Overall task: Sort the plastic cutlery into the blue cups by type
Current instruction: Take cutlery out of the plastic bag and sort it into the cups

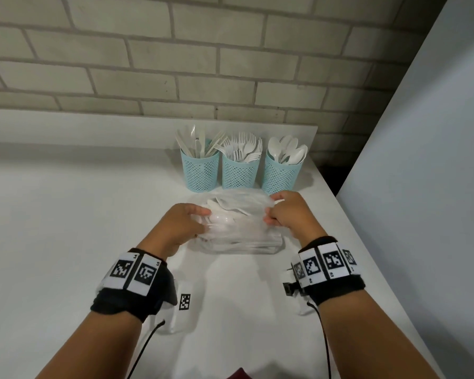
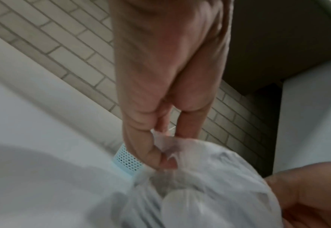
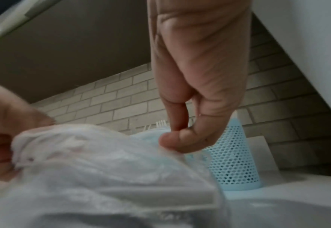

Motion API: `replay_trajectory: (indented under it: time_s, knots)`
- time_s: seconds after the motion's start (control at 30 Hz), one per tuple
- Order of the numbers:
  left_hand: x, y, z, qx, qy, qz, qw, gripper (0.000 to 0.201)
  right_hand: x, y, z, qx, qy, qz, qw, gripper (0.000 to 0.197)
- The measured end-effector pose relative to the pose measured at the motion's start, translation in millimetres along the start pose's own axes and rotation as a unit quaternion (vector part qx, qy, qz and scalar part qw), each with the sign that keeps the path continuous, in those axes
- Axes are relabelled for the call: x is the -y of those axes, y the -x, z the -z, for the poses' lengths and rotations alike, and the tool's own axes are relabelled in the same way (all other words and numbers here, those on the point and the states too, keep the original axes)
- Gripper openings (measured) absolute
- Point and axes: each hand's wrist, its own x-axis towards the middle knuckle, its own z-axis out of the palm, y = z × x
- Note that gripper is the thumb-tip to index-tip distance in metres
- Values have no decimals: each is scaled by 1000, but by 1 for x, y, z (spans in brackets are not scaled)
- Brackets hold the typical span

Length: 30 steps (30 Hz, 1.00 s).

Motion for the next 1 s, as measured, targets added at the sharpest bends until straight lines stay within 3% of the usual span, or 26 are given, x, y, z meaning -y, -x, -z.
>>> replay_trajectory:
  time_s: [0.1,0.17,0.2,0.27,0.3,0.37,0.43,0.5,0.57,0.63,0.73,0.8,0.83,1.0]
  knots:
    - [2,1,4,-17,43,-31,998,39,5,4,13,12,-109,-28,994,30]
    - [3,2,3,-9,-19,-33,999,47,5,9,16,27,-43,-51,997,26]
    - [4,2,1,-5,-60,-31,998,52,3,11,15,27,46,-46,998,24]
    - [4,2,-3,-8,-118,-36,992,60,0,10,10,-10,247,30,969,26]
    - [3,3,-4,-16,-136,-45,990,63,1,12,9,-47,293,90,951,31]
    - [1,3,-5,-28,-153,-56,986,67,14,22,4,-99,279,216,931,27]
    - [-1,4,-7,-31,-167,-62,984,69,26,30,-2,-44,269,270,923,18]
    - [-4,6,-10,-33,-190,-66,979,71,28,37,-15,64,334,262,903,16]
    - [-5,7,-13,-38,-212,-72,974,74,23,39,-28,110,420,252,865,10]
    - [-5,10,-14,-44,-228,-77,970,78,16,38,-36,119,464,250,842,27]
    - [-7,13,-14,-45,-250,-82,964,82,12,41,-45,123,521,260,803,25]
    - [-9,15,-15,-37,-259,-80,962,82,8,43,-51,121,549,236,793,54]
    - [-10,16,-16,-33,-266,-78,960,82,6,42,-54,109,549,228,797,58]
    - [-13,21,-17,-27,-272,-72,959,81,1,39,-59,55,545,280,788,38]
